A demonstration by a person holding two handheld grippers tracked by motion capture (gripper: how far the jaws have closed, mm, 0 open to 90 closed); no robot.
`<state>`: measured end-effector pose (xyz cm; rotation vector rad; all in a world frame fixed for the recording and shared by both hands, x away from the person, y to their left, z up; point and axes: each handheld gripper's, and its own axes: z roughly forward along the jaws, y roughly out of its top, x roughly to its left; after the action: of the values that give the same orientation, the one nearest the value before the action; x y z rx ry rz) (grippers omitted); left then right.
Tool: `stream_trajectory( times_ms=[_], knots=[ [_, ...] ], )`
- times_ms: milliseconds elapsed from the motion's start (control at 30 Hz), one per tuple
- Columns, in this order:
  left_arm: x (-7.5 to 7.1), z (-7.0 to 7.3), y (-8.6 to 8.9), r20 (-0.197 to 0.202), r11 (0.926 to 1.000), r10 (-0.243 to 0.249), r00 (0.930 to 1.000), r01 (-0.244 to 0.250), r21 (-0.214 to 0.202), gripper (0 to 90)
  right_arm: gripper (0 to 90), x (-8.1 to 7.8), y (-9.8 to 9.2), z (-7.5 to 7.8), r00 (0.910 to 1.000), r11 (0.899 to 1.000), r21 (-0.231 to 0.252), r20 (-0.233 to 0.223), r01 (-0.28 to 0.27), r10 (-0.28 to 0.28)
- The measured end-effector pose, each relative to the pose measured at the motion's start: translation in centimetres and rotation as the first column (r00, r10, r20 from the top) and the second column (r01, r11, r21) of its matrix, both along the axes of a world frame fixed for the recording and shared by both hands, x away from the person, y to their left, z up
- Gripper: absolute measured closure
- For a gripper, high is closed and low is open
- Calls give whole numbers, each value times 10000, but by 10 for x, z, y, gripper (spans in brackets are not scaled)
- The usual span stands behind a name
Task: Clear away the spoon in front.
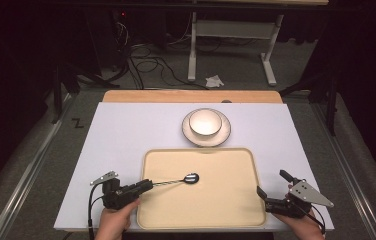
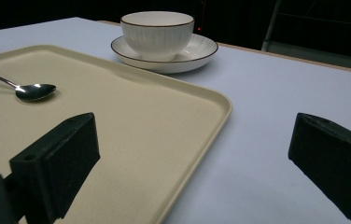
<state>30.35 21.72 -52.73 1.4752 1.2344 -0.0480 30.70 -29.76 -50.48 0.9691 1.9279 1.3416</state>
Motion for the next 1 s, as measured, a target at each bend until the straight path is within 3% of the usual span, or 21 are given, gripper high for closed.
stream_trajectory(
  times_ms=[33, 167, 233, 333, 467, 533, 633, 667, 700, 767, 800, 833, 867, 900, 967, 1000],
  knots=[
    [-1, 3, -2, 175, 9992, 77, 9998, -84, 390, 615, 25, 0, 0, 0, 10000, 10000, 23, -7, 10, -10],
    [-2, 7, -4, 474, 9963, 216, 9986, -254, 823, 516, 25, 0, 0, 0, 10000, 10000, 17, -10, 23, -23],
    [-4, 10, -6, 745, 9909, 424, 9963, -515, 1242, 464, 25, 0, 0, 0, 10000, 10000, 24, -9, 13, -13],
    [-4, 11, -6, 817, 9889, 461, 9956, -570, 1370, 417, 25, 0, 0, 0, 10000, 10000, 3, -6, -8, 8],
    [-5, 13, -7, 1008, 9809, 417, 9940, -599, 1850, 410, 25, 0, 0, 0, 10000, 10000, -9, 17, -24, 24],
    [-5, 14, -9, 1136, 9722, 329, 9930, -581, 2266, 418, 25, 0, 0, 0, 10000, 10000, -9, 16, -25, 25],
    [-5, 14, -12, 1276, 9571, 217, 9916, -575, 2841, 457, 25, 0, 0, 0, 10000, 10000, -15, 16, -35, 35],
    [-4, 14, -13, 1348, 9465, 47, 9909, -479, 3192, 526, 25, 0, 0, 0, 10000, 10000, -14, 16, -43, 43],
    [-4, 14, -13, 1348, 9465, 47, 9909, -479, 3192, 557, 25, 0, 0, 0, 10000, 10000, -14, 16, -43, 43],
    [-3, 13, -13, 1235, 9372, -68, 9923, -368, 3469, 594, 25, 0, 0, 0, 10000, 10000, -23, 15, -56, 56],
    [0, 11, -13, 1050, 9337, -229, 9942, -163, 3577, 693, 25, 0, 1, 0, 10000, 10000, -23, 4, -49, 49],
    [1, 9, -13, 913, 9274, -257, 9955, -104, 3740, 735, 25, 0, 1, 0, 10000, 10000, -22, -4, -46, 46],
    [1, 9, -13, 913, 9274, -257, 9955, -104, 3740, 798, 25, 0, 1, 0, 10000, 10000, -22, -4, -46, 46],
    [2, 8, -14, 762, 9144, -259, 9968, -72, 4048, 798, 25, 0, 1, 0, 10000, 10000, -21, -13, -33, 33],
    [4, 7, -17, 672, 8907, -240, 9974, -92, 4546, 900, 26, 0, 1, 0, 10000, 10000, -30, -16, -49, 49],
    [5, 7, -20, 582, 8669, -302, 9978, -29, 4984, 900, 26, 0, 1, 0, 10000, 10000, -29, -25, -65, 65]
  ],
)
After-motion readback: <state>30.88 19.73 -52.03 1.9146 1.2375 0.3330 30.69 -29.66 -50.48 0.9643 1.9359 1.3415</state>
